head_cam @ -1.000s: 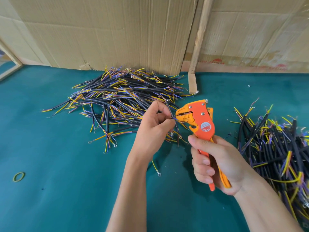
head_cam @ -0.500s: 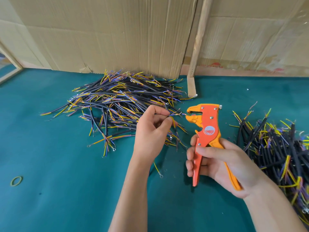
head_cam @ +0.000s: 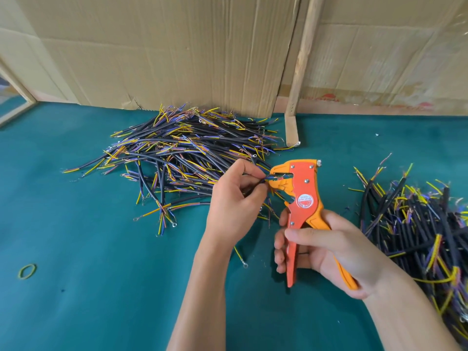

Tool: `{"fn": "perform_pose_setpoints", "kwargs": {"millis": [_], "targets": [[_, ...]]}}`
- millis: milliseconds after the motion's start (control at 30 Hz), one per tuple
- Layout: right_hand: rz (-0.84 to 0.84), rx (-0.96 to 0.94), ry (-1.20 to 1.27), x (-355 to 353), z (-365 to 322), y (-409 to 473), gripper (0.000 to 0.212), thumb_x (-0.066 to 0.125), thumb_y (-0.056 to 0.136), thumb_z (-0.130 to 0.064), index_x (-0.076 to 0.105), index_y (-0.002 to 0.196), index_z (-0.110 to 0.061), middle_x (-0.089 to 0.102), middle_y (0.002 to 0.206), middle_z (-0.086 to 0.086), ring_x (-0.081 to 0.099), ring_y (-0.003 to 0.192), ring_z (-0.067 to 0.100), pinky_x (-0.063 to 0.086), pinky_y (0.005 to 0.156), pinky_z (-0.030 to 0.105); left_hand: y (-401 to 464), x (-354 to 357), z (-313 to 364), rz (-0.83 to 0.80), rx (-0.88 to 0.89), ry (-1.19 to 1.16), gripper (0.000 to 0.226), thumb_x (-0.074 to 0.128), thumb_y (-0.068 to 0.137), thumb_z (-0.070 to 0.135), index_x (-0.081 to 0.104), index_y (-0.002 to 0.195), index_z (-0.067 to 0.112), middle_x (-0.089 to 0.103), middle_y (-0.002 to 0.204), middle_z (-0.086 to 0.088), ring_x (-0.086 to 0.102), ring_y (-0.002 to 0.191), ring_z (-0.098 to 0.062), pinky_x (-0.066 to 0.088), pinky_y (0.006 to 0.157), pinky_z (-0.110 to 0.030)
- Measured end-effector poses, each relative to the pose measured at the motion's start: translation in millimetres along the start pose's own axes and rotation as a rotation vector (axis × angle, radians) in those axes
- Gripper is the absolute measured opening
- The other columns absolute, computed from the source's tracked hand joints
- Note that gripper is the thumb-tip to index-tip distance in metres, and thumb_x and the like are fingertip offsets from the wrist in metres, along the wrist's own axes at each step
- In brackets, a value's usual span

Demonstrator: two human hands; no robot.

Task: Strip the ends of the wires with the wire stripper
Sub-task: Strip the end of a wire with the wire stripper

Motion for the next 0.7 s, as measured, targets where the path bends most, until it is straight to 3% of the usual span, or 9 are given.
{"fn": "perform_pose_setpoints", "kwargs": {"millis": [333,500,700], "targets": [[0.047,0.006,-0.025,0.6,0.7,1.8,0.023,0.073,0.079,-0.009,0.062,0.099,-0.003,0.06,0.079,0.024,0.061,0.069,0.04,0.057,0.064,0.049,-3.0,2.4,3.4,-0.006,0.024,0.018,0.021,0.052,0.077,0.0,0.059,0.089,0.016,0.072,0.069,0.008,0.046,0.052,-0.005,0.033,0.051,-0.012],[0.042,0.01,-0.036,0.5,0.3,1.4,0.024,0.073,0.079,-0.012,0.059,0.097,-0.004,0.057,0.076,0.022,0.058,0.065,0.038,0.056,0.062,0.047,-1.7,3.0,1.6,-0.013,0.038,0.03,0.02,0.049,0.075,0.008,0.051,0.092,0.016,0.072,0.07,0.005,0.043,0.057,-0.019,0.032,0.054,-0.022],[0.047,0.006,-0.048,2.2,1.6,2.6,0.02,0.073,0.079,-0.013,0.06,0.092,-0.005,0.056,0.074,0.021,0.056,0.062,0.036,0.055,0.058,0.045,0.2,3.2,1.0,-0.028,0.048,0.037,0.023,0.046,0.076,0.007,0.047,0.096,0.019,0.075,0.076,0.0,0.057,0.072,-0.034,0.038,0.06,-0.029]]}}
Point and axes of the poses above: each hand's wrist, its own y-axis towards the middle knuckle, its own x-axis out of the palm, z = x × y, the point moved 3 cm from there along y, towards the middle knuckle
